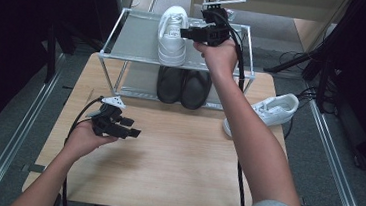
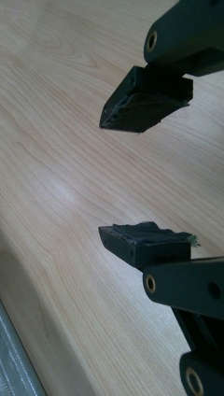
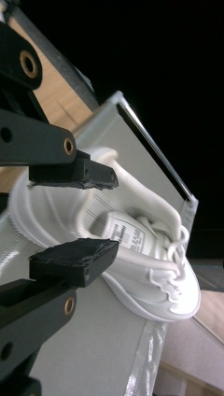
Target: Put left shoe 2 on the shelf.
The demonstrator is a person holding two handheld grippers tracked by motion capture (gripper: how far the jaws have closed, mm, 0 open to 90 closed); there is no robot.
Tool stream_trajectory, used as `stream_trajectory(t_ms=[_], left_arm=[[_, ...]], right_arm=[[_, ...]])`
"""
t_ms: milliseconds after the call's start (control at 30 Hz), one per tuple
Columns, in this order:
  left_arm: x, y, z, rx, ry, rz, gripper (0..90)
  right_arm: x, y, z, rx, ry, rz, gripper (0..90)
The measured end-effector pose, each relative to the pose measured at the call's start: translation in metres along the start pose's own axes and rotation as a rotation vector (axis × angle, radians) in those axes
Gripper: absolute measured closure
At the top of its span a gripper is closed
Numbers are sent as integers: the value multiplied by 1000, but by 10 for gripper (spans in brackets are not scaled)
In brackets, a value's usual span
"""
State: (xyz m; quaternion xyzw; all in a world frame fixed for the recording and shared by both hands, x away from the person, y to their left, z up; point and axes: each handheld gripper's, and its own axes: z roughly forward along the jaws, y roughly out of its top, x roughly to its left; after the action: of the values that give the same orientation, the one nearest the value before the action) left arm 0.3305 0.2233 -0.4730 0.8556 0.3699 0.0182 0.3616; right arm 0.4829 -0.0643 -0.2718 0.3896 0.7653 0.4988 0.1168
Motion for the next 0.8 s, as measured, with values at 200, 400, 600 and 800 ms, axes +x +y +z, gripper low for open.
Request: stream_trajectory(t_ms=[200,400,600,800], left_arm=[[0,0,0,-6,-9,-3,420],[-1,0,1,-10,-10,-1,416],[-1,-1,1,-15,-12,-4,413],[-1,-2,1,-10,-11,0,412]], right_arm=[[1,-24,-16,24,28,-50,641],[-4,-52,-25,25,51,-65,640],[-3,-75,-34,28,96,-70,608],[-1,-100,-42,39,138,-83,586]])
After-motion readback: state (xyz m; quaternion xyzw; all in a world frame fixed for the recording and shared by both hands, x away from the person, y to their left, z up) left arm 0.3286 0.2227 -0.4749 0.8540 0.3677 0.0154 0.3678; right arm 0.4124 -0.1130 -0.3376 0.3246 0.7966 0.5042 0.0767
